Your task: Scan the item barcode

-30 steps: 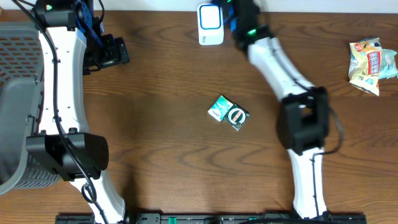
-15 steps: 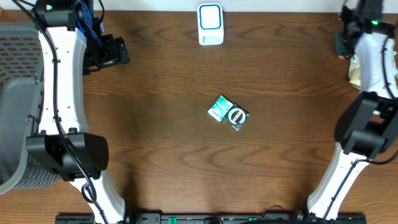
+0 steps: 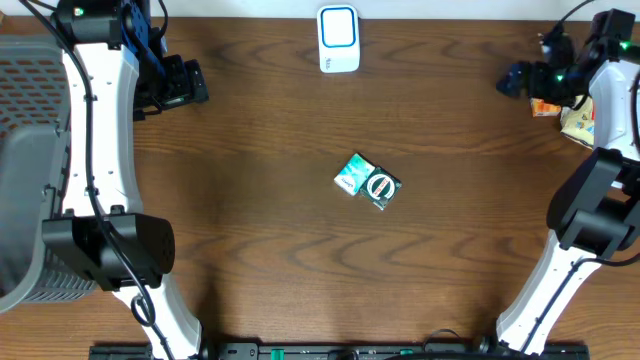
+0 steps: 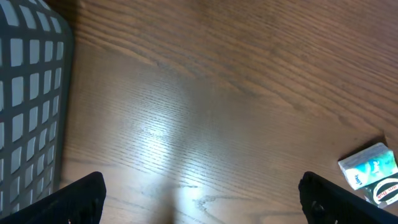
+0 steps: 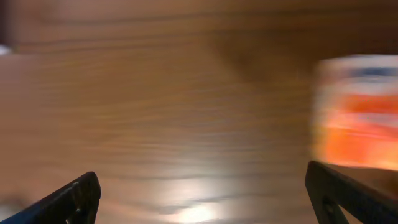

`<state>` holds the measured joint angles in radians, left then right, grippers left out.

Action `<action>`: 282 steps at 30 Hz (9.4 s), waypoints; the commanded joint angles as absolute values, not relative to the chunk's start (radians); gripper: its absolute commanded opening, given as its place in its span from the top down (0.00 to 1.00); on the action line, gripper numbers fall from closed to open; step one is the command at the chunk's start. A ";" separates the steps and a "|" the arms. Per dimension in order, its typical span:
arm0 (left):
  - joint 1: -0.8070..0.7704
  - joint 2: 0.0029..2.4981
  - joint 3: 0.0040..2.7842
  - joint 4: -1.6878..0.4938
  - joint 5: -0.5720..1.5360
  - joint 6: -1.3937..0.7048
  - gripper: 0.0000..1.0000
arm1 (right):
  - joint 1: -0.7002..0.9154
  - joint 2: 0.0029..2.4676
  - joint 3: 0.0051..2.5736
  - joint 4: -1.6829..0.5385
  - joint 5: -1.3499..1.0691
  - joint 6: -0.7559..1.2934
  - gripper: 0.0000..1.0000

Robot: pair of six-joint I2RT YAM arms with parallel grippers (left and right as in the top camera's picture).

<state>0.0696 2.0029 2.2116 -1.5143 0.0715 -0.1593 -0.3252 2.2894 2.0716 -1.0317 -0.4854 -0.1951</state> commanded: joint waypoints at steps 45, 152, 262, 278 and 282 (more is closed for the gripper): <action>0.073 2.009 2.215 -1.517 0.063 -0.153 0.02 | 0.459 2.289 1.849 -1.000 -0.088 0.198 0.59; 0.073 2.009 2.215 -1.517 0.063 -0.154 0.02 | 0.192 2.375 1.913 -1.096 -0.662 0.018 0.57; 0.073 2.009 2.215 -1.517 0.063 -0.154 0.02 | 0.374 2.411 2.210 -0.231 0.376 -0.826 0.99; 0.073 2.009 2.215 -1.517 0.063 -0.154 0.02 | -0.066 2.336 2.210 -0.789 0.562 -0.255 0.86; 0.074 2.009 2.215 -1.517 0.063 -0.154 0.02 | -0.171 2.336 2.210 -0.904 0.309 -0.231 0.01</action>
